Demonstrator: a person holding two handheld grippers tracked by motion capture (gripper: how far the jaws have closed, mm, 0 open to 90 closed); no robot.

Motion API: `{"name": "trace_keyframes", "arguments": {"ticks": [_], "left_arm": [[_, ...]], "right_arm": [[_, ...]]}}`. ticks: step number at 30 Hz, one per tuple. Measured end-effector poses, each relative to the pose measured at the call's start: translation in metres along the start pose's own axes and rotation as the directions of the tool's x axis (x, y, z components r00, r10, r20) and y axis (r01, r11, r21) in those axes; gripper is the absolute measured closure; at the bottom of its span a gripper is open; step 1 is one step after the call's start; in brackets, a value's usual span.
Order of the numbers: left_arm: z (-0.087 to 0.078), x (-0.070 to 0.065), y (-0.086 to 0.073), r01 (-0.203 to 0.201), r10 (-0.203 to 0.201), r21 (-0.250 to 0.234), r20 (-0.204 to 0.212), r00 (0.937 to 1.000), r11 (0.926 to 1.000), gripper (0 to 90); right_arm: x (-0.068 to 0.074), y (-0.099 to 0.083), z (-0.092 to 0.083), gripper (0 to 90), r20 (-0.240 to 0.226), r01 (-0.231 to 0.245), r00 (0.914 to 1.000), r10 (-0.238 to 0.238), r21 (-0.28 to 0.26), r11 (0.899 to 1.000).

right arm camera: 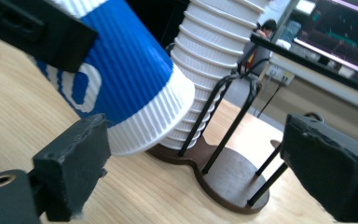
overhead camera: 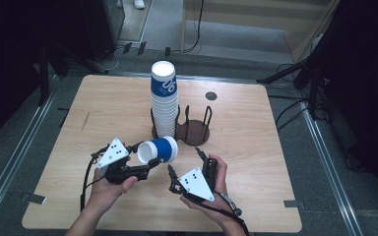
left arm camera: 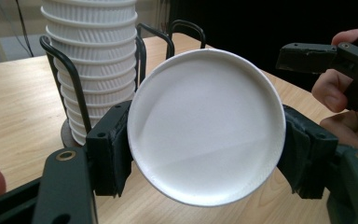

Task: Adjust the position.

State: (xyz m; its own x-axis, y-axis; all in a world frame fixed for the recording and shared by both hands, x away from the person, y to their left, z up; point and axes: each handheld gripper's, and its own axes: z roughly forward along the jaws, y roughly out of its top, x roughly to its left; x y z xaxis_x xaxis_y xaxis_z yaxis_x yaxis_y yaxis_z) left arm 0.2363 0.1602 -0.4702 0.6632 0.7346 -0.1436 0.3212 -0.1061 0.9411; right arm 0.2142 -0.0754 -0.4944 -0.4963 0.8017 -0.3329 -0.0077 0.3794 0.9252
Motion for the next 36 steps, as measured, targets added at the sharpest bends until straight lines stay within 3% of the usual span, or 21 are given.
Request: {"name": "trace_keyframes", "arguments": {"ticks": [7, 11, 12, 15, 17, 18, 19, 20, 21, 23, 24, 25, 26, 27, 29, 30, 31, 32, 34, 35, 36], "left_arm": [[-0.001, 0.001, 0.0, 0.004, -0.004, -0.023, 0.005, 1.0, 0.9997, 29.3], [-0.002, 0.001, -0.001, 0.017, -0.017, -0.041, 0.003, 0.9999, 0.999, 29.3], [-0.002, 0.001, -0.001, 0.021, -0.021, -0.05, 0.008, 0.9998, 0.9985, 29.3], [-0.002, 0.001, -0.001, 0.017, -0.017, -0.055, 0.003, 0.9999, 0.9984, 29.3], [-0.002, 0.002, -0.002, 0.027, -0.027, -0.063, 0.007, 0.9996, 0.9977, 29.2], [-0.001, 0.001, -0.003, 0.034, -0.033, -0.075, 0.009, 0.9994, 0.9966, 29.2], [-0.001, 0.001, -0.003, 0.034, -0.033, -0.075, 0.009, 0.9994, 0.9966, 29.2], [-0.001, 0.001, -0.003, 0.036, -0.035, -0.08, 0.009, 0.9993, 0.9961, 29.2], [0.0, 0.0, -0.003, 0.042, -0.041, -0.088, 0.013, 0.9991, 0.9952, 29.2], [0.0, -0.001, -0.003, 0.052, -0.05, -0.096, 0.022, 0.9985, 0.994, 29.1], [0.001, -0.001, -0.003, 0.054, -0.051, -0.102, 0.026, 0.9984, 0.9934, 29.1], [0.001, -0.001, -0.003, 0.053, -0.051, -0.101, 0.024, 0.9984, 0.9935, 29.1], [0.002, -0.001, -0.003, 0.057, -0.055, -0.102, 0.026, 0.9981, 0.9931, 29.1], [0.003, -0.001, -0.003, 0.063, -0.06, -0.107, 0.033, 0.9977, 0.9922, 29.1], [0.004, -0.002, -0.004, 0.07, -0.066, -0.113, 0.043, 0.9969, 0.9911, 29.1], [0.004, -0.002, -0.005, 0.071, -0.066, -0.117, 0.043, 0.9969, 0.9906, 29.1], [0.005, -0.003, -0.005, 0.07, -0.065, -0.121, 0.042, 0.997, 0.9902, 29.1], [0.005, -0.003, -0.006, 0.075, -0.07, -0.128, 0.046, 0.9965, 0.989, 29.0], [0.006, -0.004, -0.006, 0.073, -0.067, -0.136, 0.049, 0.9966, 0.988, 29.1], [0.006, -0.004, -0.006, 0.073, -0.067, -0.136, 0.049, 0.9966, 0.988, 29.1], [0.007, -0.004, -0.007, 0.074, -0.067, -0.143, 0.052, 0.9964, 0.987, 29.1]], "right_arm": [[-0.005, 0.002, -0.003, 9.3, -0.018, -0.133, 0.9908, 0.134, 0.034, 0.991], [-0.008, 0.004, -0.006, 9.9, 0.01, -0.221, 0.9752, 0.221, 0.062, 0.973], [-0.01, 0.004, -0.007, 8.7, 0.024, -0.283, 0.959, 0.282, 0.076, 0.956], [-0.012, 0.004, -0.009, 8.7, 0.044, -0.323, 0.9464, 0.32, 0.085, 0.943], [-0.015, 0.004, -0.013, 9.1, 0.066, -0.382, 0.9238, 0.377, 0.087, 0.92], [-0.017, 0.003, -0.016, 9.7, 0.093, -0.432, 0.9005, 0.425, 0.08, 0.898], [-0.017, 0.003, -0.016, 9.7, 0.093, -0.432, 0.9005, 0.425, 0.08, 0.898], [-0.017, 0.001, -0.018, 9.8, 0.106, -0.473, 0.8795, 0.464, 0.084, 0.877], [-0.017, 0.001, -0.018, 9.8, 0.106, -0.473, 0.8795, 0.464, 0.084, 0.877], [-0.016, 0.0, -0.019, 9.8, 0.113, -0.506, 0.8611, 0.496, 0.086, 0.859], [-0.015, 0.001, -0.021, 9.8, 0.114, -0.542, 0.839, 0.532, 0.079, 0.837], [-0.015, 0.001, -0.021, 9.8, 0.114, -0.542, 0.839, 0.532, 0.079, 0.837], [-0.014, 0.003, -0.022, 9.8, 0.112, -0.589, 0.8064, 0.581, 0.067, 0.805], [-0.014, 0.003, -0.022, 9.8, 0.112, -0.589, 0.8064, 0.581, 0.067, 0.805], [-0.012, 0.006, -0.023, 9.8, 0.109, -0.642, 0.7653, 0.634, 0.052, 0.765], [-0.011, 0.008, -0.024, 10.0, 0.108, -0.686, 0.7258, 0.679, 0.037, 0.727], [-0.011, 0.008, -0.024, 10.0, 0.108, -0.686, 0.7258, 0.679, 0.037, 0.727], [-0.011, 0.01, -0.024, 10.1, 0.109, -0.726, 0.6849, 0.72, 0.025, 0.687], [-0.009, 0.011, -0.025, 11.0, 0.122, -0.756, 0.6512, 0.749, 0.012, 0.655], [-0.009, 0.011, -0.025, 11.0, 0.122, -0.756, 0.6512, 0.749, 0.012, 0.655], [-0.009, 0.013, -0.025, 11.0, 0.125, -0.789, 0.6102, 0.782, 0.001, 0.615]]}}
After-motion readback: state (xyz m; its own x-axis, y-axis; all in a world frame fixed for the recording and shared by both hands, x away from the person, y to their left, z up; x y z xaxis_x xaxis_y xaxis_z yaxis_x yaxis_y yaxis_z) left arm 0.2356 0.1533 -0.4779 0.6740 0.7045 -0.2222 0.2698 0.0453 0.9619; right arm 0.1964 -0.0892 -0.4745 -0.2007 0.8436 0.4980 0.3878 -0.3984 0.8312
